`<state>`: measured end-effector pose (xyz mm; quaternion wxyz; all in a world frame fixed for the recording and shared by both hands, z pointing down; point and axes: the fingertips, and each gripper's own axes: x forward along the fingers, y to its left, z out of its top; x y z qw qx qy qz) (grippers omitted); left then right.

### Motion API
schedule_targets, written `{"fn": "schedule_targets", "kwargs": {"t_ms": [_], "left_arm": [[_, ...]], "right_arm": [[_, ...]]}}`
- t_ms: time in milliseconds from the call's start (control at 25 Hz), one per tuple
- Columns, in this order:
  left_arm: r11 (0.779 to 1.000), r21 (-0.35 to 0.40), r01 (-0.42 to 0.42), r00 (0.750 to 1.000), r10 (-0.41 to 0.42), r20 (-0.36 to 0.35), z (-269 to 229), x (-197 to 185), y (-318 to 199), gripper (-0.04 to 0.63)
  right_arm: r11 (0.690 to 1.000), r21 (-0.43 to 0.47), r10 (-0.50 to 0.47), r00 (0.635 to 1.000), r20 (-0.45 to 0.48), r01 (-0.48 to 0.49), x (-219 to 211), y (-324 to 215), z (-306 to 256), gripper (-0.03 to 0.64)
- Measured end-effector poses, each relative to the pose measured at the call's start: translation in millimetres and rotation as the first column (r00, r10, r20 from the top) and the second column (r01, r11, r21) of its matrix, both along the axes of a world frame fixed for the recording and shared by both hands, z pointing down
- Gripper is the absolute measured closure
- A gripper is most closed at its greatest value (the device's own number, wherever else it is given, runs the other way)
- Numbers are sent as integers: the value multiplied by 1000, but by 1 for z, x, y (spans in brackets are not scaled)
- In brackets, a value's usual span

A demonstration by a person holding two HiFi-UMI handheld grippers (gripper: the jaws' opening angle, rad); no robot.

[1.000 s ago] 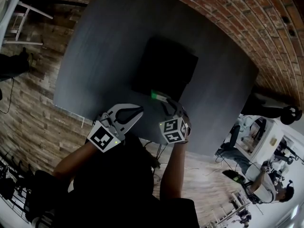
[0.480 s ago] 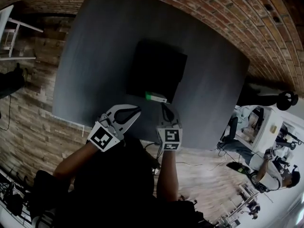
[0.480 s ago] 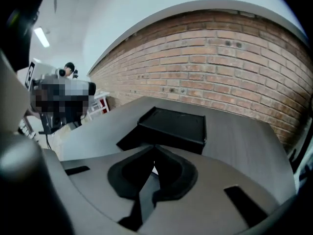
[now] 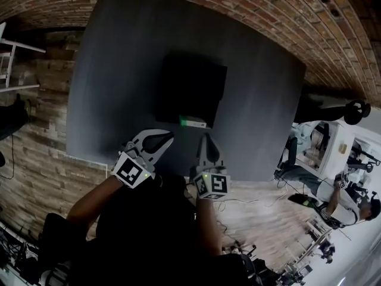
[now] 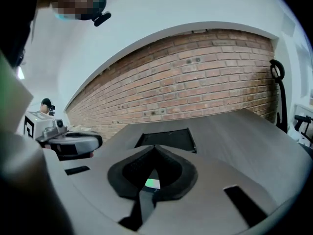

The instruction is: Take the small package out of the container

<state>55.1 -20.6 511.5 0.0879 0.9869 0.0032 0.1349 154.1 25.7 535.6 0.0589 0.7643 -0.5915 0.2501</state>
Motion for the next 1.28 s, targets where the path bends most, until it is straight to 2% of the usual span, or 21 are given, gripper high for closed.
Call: {"fn": "schedule_targets", "kwargs": {"t_ms": [240,320,560,760,920,1000,1080,1280], "left_arm": [[996,92,1,999,-5,37,18,18,14,552],[991,136,-14,998,5,62,30,23,19,552],[979,190,-70,990,44,137,61,47,36,552],[972,199,-128,971,81,226,91,63,45,551],[969,194,-155,958,99,267,109,72,46,545],[965,198,-171,951,110,288,116,76,44,505],[960,204,-190,943,121,309,122,79,42,491],[947,195,-253,912,167,375,141,84,44,439]], "right_arm": [[999,42,-15,999,-42,16,11,9,-12,592],[998,51,-42,998,-38,44,9,9,-12,592],[988,94,-119,993,0,118,14,12,-17,592],[986,114,-129,991,34,124,26,17,-22,592],[986,116,-127,991,47,121,37,22,-22,592],[985,100,-144,989,22,141,41,26,-18,592],[985,96,-147,989,8,146,45,25,-17,592],[985,92,-148,989,25,146,54,23,-10,592]]}}
